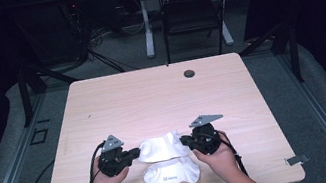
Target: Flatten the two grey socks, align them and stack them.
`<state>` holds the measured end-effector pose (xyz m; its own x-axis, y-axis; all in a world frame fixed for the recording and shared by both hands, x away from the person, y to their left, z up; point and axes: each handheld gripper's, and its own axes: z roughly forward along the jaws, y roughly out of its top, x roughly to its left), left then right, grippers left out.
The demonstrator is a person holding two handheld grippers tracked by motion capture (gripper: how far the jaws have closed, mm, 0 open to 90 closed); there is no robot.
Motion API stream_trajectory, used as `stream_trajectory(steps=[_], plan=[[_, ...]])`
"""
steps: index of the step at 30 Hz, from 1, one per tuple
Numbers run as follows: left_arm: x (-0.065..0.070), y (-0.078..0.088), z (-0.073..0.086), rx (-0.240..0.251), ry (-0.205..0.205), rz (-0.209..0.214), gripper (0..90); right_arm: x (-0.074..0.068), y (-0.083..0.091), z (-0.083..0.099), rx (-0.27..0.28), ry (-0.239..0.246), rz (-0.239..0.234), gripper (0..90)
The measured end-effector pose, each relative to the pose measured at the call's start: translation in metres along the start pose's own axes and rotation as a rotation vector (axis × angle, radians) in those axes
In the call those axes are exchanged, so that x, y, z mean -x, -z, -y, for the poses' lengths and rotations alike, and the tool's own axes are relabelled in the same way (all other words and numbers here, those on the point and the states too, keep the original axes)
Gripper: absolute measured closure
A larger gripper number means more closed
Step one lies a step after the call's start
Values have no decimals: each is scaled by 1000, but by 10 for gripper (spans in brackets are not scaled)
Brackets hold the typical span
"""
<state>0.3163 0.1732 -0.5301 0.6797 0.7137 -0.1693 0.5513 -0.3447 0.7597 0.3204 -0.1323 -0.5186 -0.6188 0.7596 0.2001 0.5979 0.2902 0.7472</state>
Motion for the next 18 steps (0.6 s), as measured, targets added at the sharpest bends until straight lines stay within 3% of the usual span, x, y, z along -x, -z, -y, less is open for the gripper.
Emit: stream_trajectory(steps=[12, 18], plan=[[18, 11, 14, -8, -33, 36, 868, -13, 22, 20, -3, 10, -28, 869], [26, 12, 18, -13, -30, 52, 868, -19, 29, 30, -10, 22, -37, 869]])
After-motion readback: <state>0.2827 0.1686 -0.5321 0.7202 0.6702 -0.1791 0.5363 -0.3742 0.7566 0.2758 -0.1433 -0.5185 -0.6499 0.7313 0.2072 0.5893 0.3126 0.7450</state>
